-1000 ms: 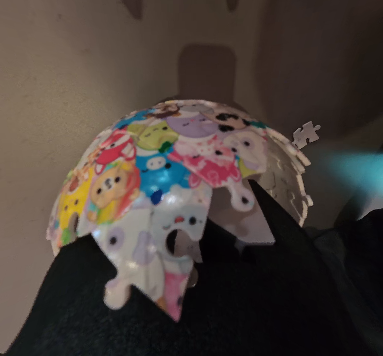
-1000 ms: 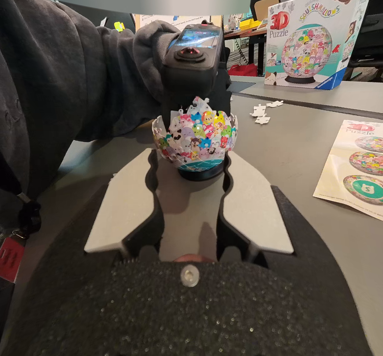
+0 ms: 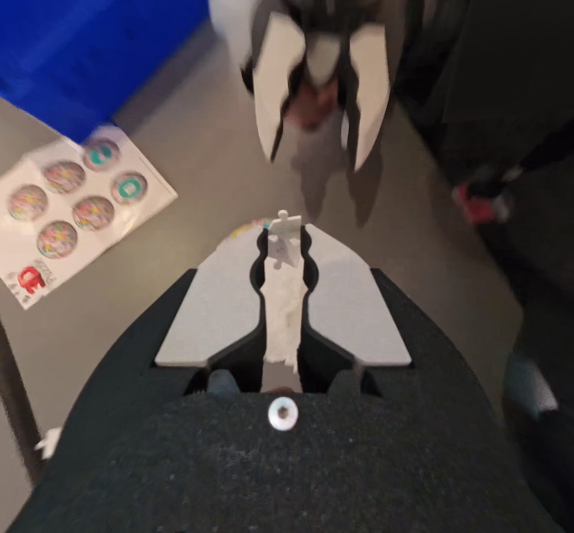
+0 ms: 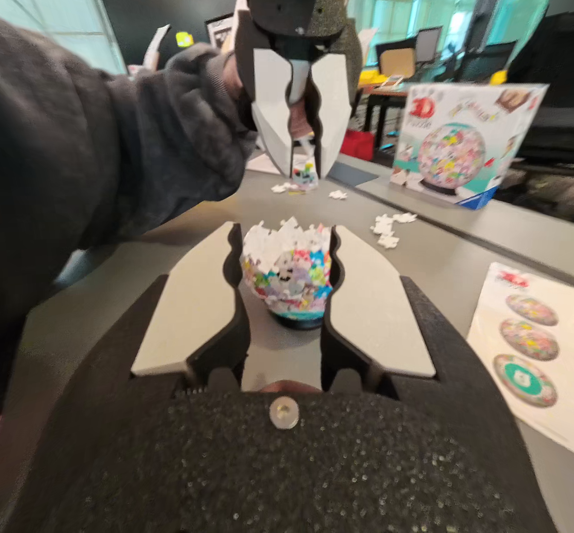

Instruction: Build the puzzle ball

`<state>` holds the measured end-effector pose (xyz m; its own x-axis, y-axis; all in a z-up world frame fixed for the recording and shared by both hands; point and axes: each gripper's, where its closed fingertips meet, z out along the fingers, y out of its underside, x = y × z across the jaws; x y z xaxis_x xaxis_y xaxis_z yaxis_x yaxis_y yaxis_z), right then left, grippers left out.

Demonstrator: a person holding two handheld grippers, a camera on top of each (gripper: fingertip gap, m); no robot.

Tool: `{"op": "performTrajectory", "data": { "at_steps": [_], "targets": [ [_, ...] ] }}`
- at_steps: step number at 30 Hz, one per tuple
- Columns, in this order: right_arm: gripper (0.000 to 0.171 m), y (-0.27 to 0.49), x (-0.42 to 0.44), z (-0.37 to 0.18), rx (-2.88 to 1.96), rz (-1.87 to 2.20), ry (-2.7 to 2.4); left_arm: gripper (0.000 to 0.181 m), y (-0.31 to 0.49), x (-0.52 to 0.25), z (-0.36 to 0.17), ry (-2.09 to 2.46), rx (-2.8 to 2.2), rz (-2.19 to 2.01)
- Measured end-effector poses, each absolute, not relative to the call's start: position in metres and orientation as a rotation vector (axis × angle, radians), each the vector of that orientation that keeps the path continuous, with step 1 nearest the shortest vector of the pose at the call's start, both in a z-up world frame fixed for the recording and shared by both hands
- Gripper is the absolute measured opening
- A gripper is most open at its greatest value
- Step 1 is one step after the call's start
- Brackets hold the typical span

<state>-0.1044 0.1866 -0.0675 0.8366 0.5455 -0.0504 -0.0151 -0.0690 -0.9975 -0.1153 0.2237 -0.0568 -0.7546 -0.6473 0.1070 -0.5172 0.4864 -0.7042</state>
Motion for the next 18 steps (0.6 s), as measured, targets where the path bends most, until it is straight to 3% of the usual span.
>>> {"op": "performTrajectory", "data": {
  "at_steps": [7,13,18],
  "targets": [
    [0.047,0.191,-0.095,-0.011,-1.39,0.04,-0.244,0.019,0.215,-0.088,0.052,1.492,-1.262,-1.991],
    [0.038,0.175,-0.102,0.015,-1.308,-0.029,-0.217,0.019,0.212,-0.097,0.057,0.79,-1.35,-2.392],
    [0.033,0.164,-0.106,0.021,-1.274,-0.059,-0.235,0.019,0.196,-0.106,0.047,0.491,-1.349,-2.566]
  ]
}}
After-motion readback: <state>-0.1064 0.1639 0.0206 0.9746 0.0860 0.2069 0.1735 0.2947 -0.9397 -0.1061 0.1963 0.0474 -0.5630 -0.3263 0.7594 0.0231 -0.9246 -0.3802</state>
